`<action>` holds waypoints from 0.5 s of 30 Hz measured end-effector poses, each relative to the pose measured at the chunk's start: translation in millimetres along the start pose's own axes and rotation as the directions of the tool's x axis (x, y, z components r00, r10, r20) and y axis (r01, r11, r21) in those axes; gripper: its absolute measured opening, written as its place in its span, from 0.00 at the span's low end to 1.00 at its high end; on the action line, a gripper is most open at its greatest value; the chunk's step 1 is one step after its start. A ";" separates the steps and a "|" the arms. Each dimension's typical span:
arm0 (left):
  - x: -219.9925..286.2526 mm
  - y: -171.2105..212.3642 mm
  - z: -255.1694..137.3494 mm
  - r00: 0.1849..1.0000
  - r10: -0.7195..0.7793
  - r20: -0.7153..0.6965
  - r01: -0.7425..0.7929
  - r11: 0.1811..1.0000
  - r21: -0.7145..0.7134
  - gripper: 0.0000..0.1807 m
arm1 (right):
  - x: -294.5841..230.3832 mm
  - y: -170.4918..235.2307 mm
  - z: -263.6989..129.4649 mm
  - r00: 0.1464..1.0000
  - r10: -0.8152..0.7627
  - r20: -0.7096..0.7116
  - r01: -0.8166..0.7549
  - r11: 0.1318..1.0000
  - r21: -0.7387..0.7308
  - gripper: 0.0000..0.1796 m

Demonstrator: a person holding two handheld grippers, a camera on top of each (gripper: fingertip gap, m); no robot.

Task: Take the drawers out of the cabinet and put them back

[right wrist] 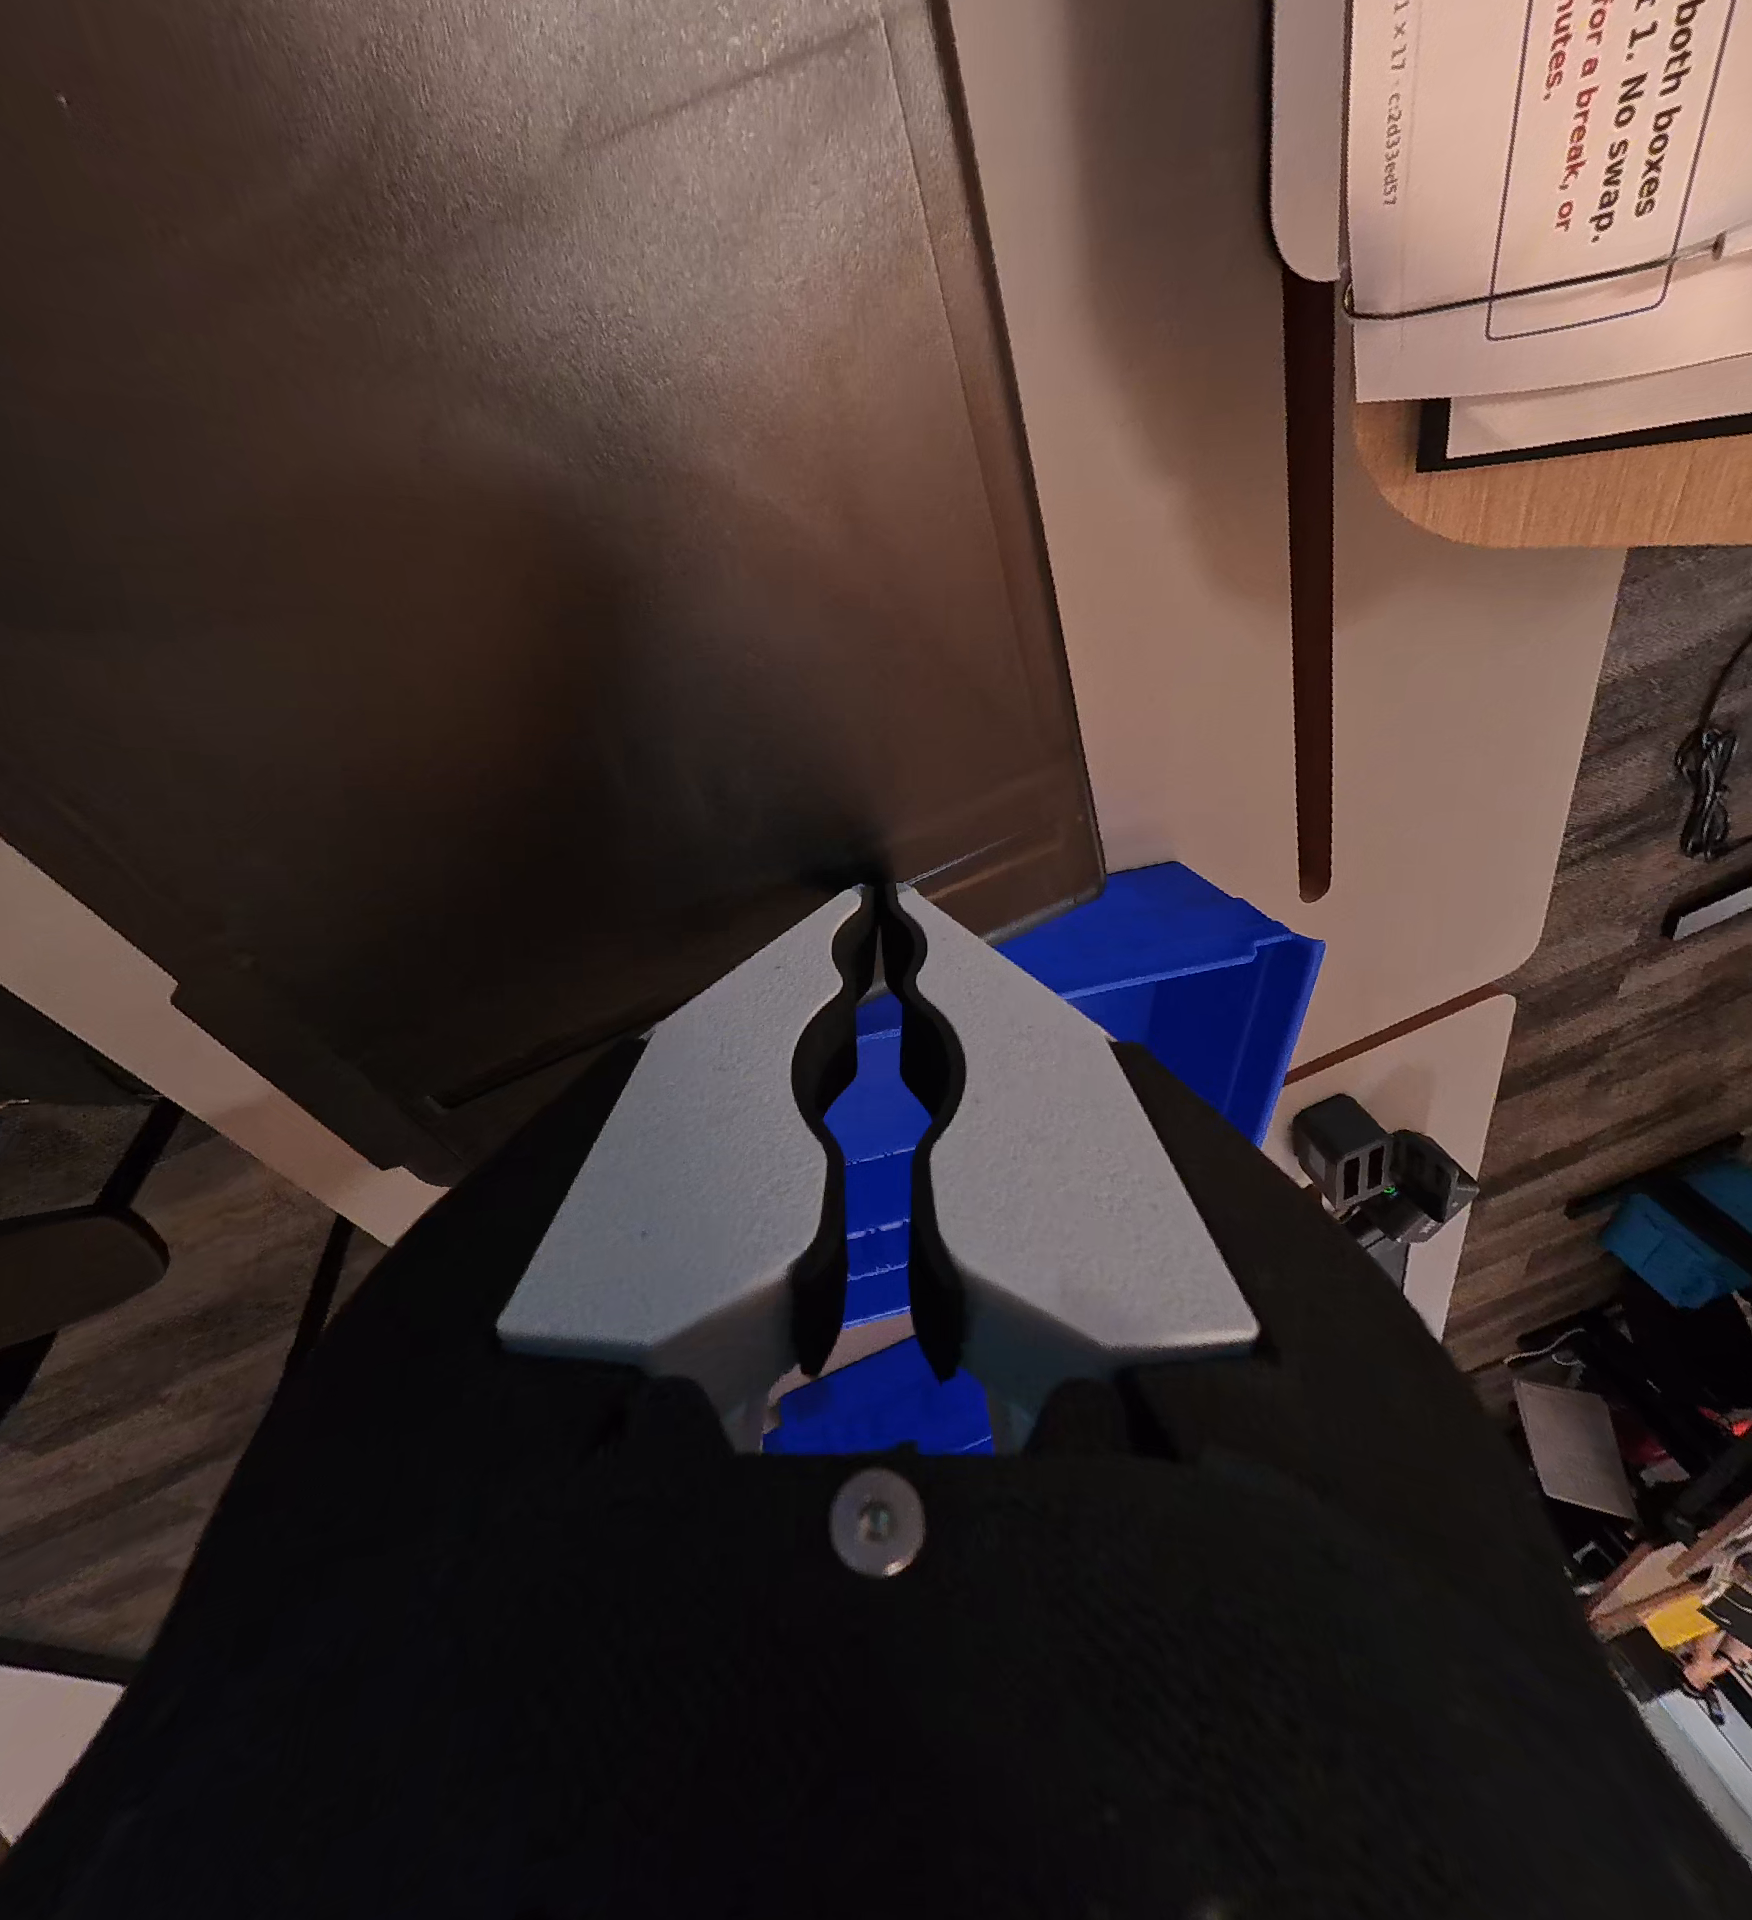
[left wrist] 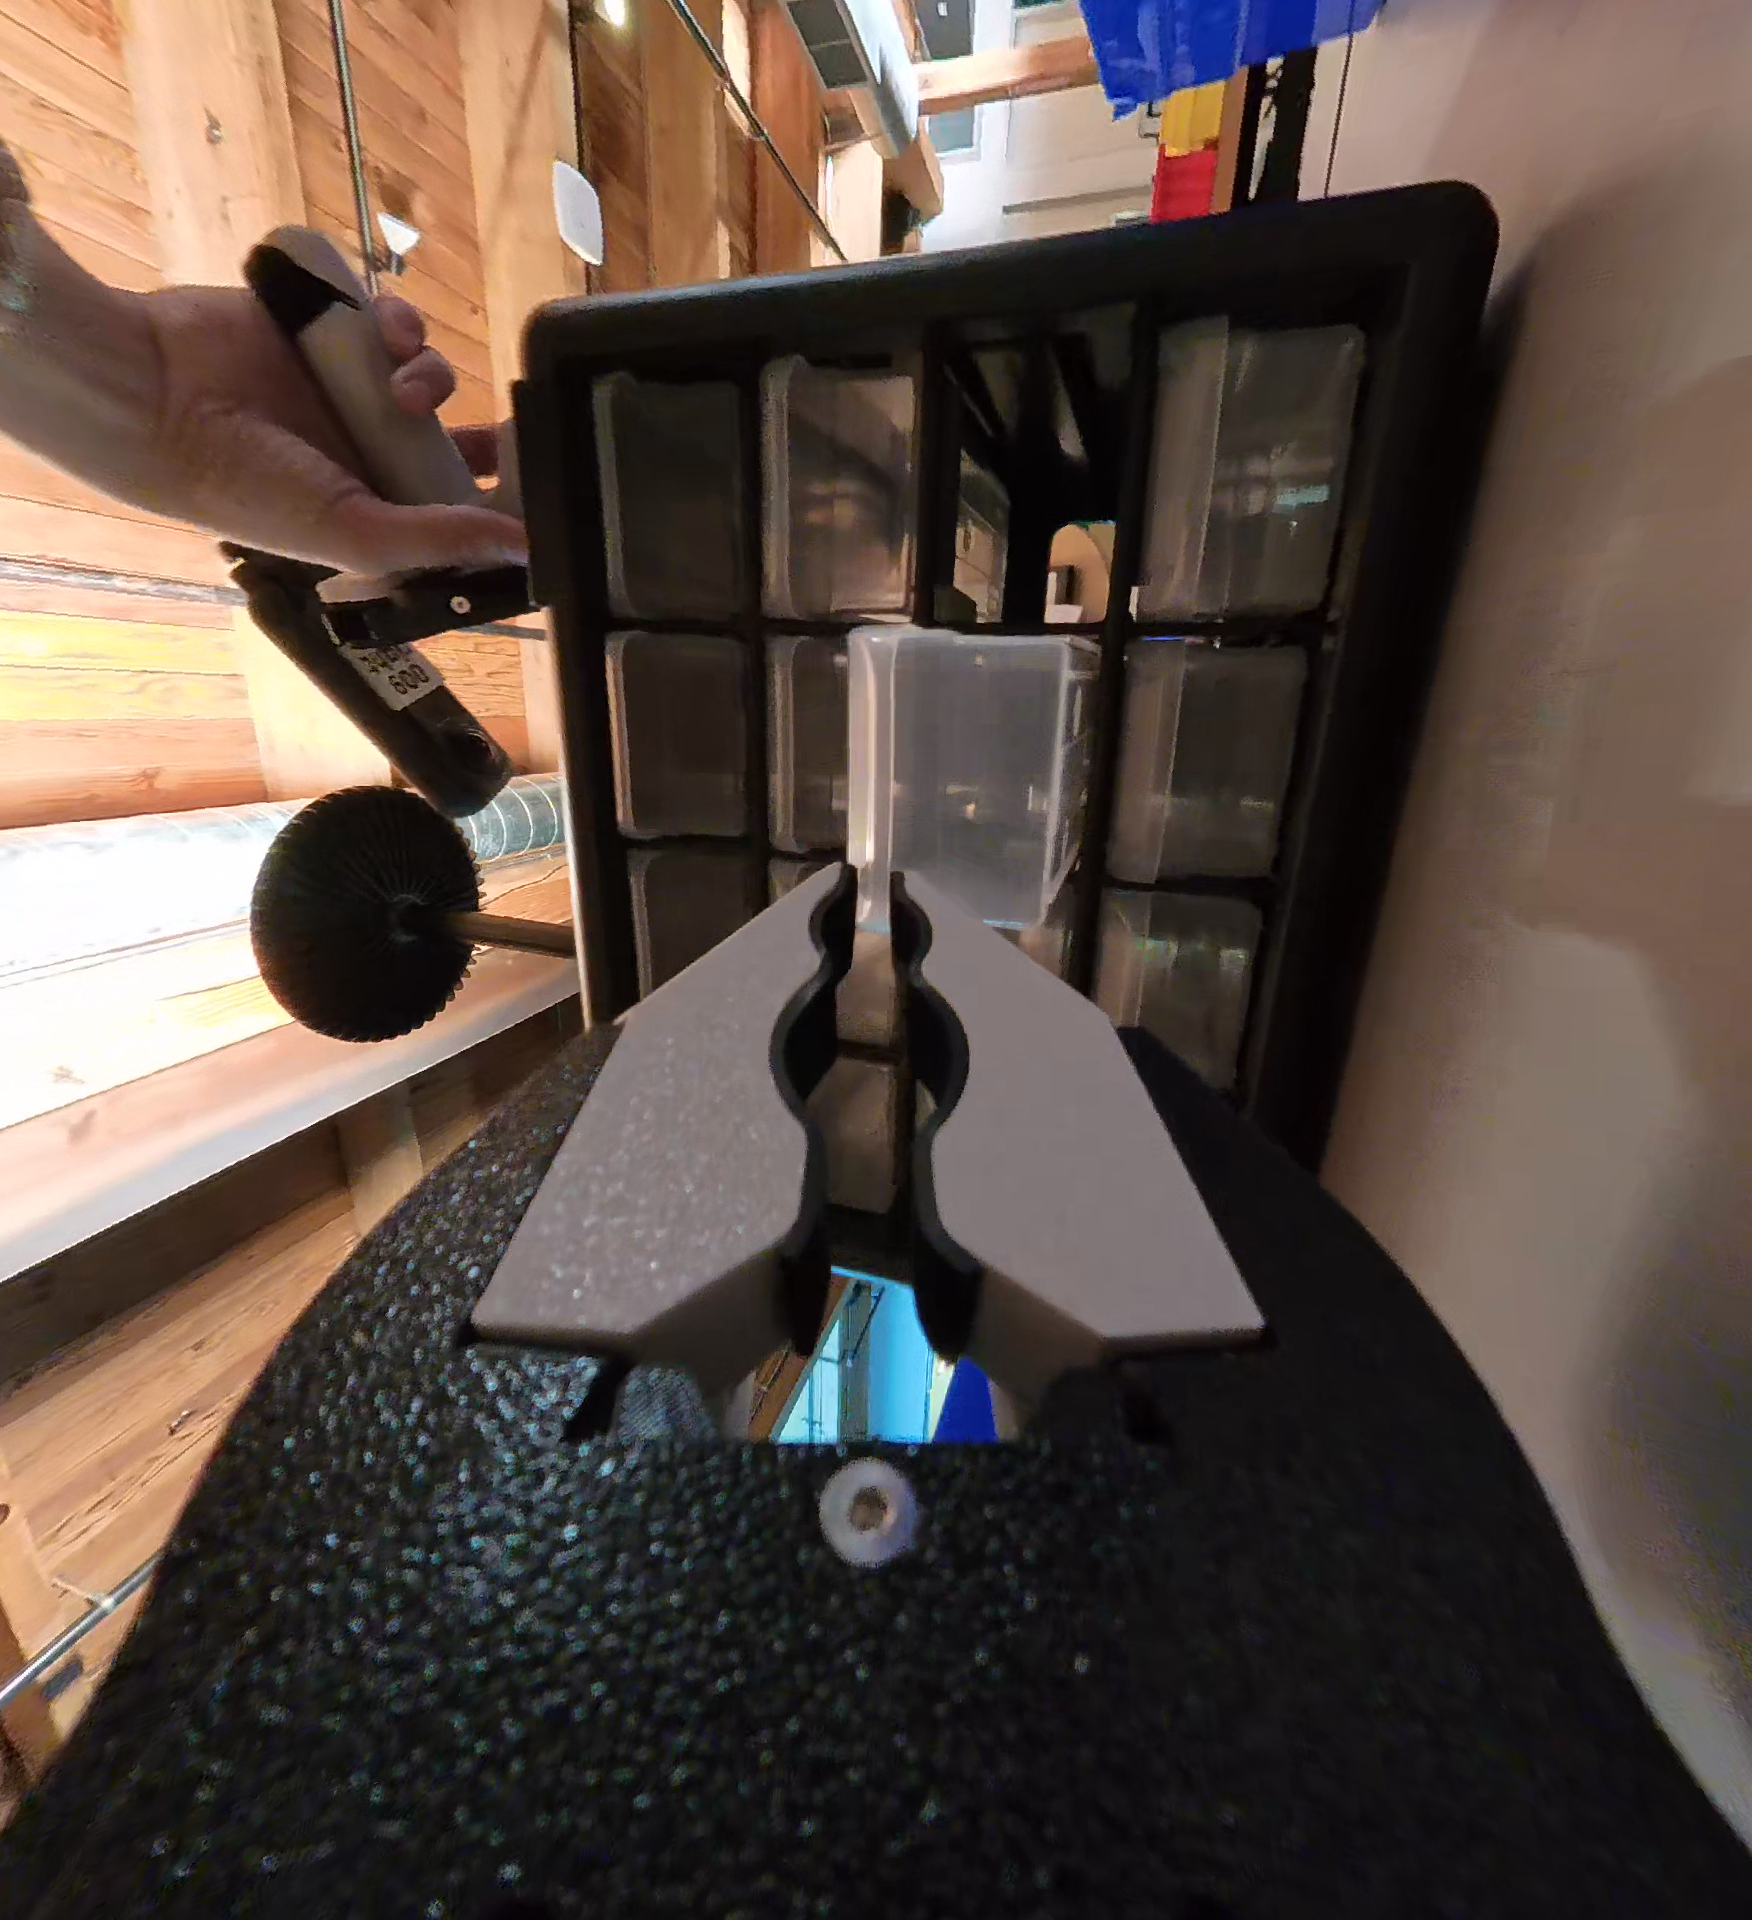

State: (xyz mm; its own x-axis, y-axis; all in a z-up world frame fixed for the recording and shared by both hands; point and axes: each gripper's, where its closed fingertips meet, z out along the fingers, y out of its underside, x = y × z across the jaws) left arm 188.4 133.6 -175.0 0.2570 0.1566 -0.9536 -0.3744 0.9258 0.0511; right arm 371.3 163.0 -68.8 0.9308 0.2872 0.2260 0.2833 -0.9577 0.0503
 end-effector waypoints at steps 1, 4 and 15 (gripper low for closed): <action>2.0 0.3 5.3 1.000 0.005 -0.006 -0.005 1.000 -0.005 0.02 | 0.0 0.0 -0.1 1.000 0.001 0.003 -0.001 1.000 0.003 0.00; 7.7 2.0 21.3 0.999 0.020 -0.025 -0.020 0.999 -0.025 0.02 | -0.1 0.0 0.0 1.000 0.002 0.005 -0.002 1.000 0.002 0.00; 21.5 14.4 57.9 0.995 0.062 -0.076 -0.069 0.994 -0.085 0.02 | 0.0 0.2 0.1 1.000 -0.010 0.005 0.010 0.999 -0.032 0.00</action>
State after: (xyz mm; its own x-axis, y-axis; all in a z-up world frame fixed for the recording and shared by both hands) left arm 240.2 170.2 -177.6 0.1646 0.1874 -0.9684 -0.4659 0.8801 0.0911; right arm 371.3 162.8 -68.9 0.9292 0.2965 0.2205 0.2848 -0.9549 0.0839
